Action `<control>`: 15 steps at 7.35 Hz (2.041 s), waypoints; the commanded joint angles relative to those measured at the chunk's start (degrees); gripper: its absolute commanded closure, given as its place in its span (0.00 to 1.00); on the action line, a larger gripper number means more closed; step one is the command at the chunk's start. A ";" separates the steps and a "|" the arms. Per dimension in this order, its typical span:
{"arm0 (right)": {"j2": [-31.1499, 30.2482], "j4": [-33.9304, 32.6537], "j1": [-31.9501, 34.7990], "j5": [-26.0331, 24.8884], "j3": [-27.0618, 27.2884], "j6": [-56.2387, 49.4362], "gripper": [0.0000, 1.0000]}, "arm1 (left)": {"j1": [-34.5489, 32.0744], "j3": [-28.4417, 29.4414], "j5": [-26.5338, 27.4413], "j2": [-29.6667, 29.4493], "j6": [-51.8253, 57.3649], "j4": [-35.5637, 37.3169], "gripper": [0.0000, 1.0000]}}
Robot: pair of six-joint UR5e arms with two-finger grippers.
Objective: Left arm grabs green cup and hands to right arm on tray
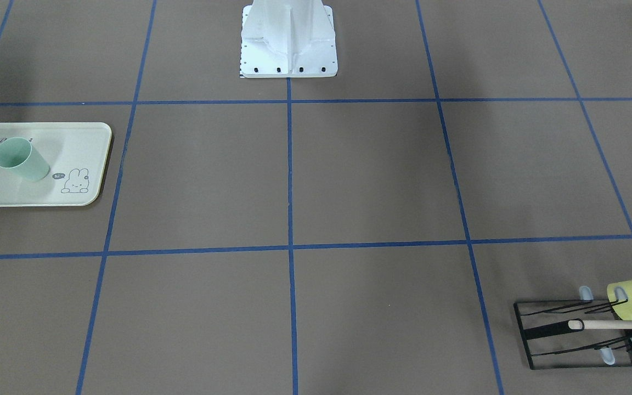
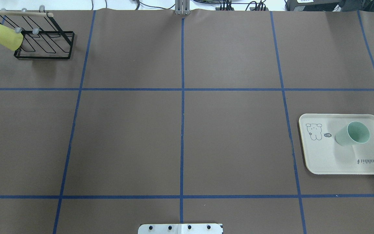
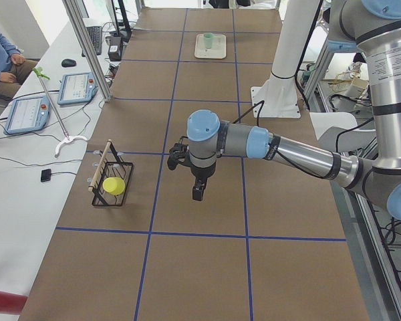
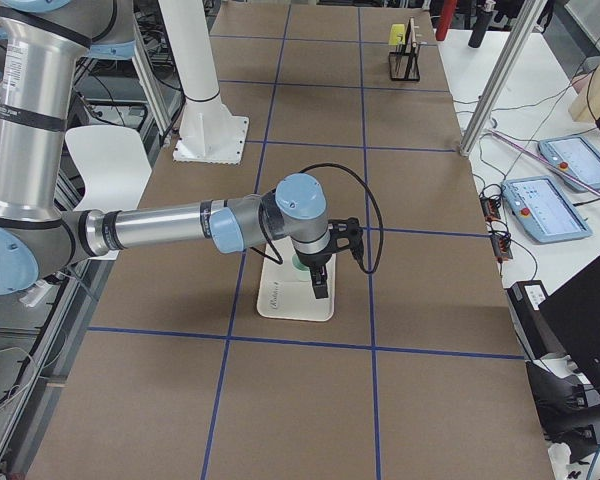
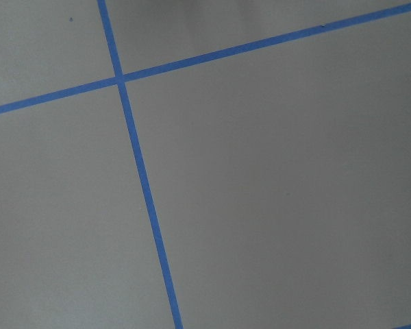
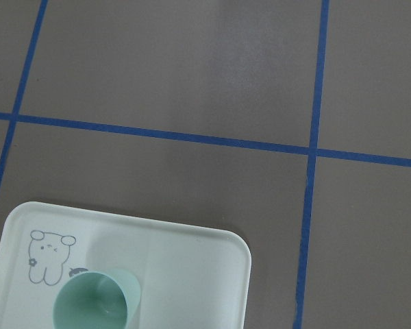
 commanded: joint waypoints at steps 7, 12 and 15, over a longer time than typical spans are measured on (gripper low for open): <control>2.88 -6.49 1.04 -1.78 0.49 -3.35 0.00 | -2.52 11.34 -0.24 -8.48 -0.71 0.02 0.00; 3.51 -6.49 1.39 -1.78 0.58 -3.53 0.00 | -2.61 11.44 -0.41 -8.12 -1.23 0.02 0.00; 3.24 -6.67 1.48 -0.99 0.40 -3.26 0.00 | -2.61 11.61 -0.41 -8.21 -1.41 0.02 0.00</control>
